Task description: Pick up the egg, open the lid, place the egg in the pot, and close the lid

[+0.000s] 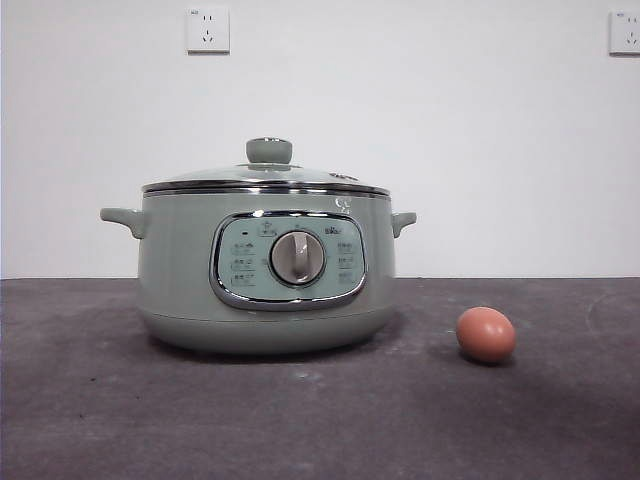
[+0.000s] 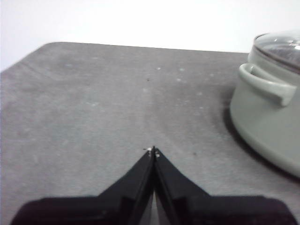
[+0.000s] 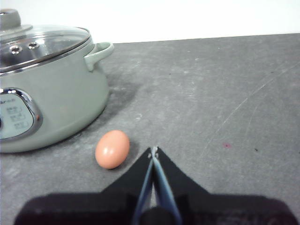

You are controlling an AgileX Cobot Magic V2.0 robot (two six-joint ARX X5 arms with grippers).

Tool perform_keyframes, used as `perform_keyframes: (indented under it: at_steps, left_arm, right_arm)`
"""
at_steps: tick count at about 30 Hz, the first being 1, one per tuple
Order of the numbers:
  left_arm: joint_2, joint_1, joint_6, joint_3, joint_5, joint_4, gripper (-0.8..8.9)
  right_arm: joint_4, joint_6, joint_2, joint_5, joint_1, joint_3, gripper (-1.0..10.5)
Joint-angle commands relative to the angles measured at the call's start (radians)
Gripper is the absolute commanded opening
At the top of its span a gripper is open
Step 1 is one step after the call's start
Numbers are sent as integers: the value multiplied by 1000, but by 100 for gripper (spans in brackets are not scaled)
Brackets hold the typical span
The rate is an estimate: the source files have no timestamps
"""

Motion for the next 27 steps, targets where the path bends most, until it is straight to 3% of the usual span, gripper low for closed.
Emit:
perform_keyframes:
  at_steps: [1, 4, 7, 12, 22, 27]
  left_arm:
    - [-4, 0, -91, -14, 35, 4, -4]
    - [-4, 0, -103, -14, 82, 15, -4]
    - [-4, 0, -104, -14, 113, 34, -4]
    - [-4, 0, -161, 24, 175, 43, -7]
    - [53, 0, -205, 223, 235, -13, -7]
    - [153, 0, -184, 367, 341, -84, -7]
  right_arm:
    - [3, 93, -2, -2, -1, -15, 1]
    - [3, 163, -2, -2, -1, -15, 1]
    - [3, 184, -2, -3, -1, -15, -1]
    - [5, 301, -2, -2, -1, 29, -11]
    - [-30, 294, 103, -3, 0, 271, -12]
    - [-163, 184, 257, -52, 2, 461, -12]
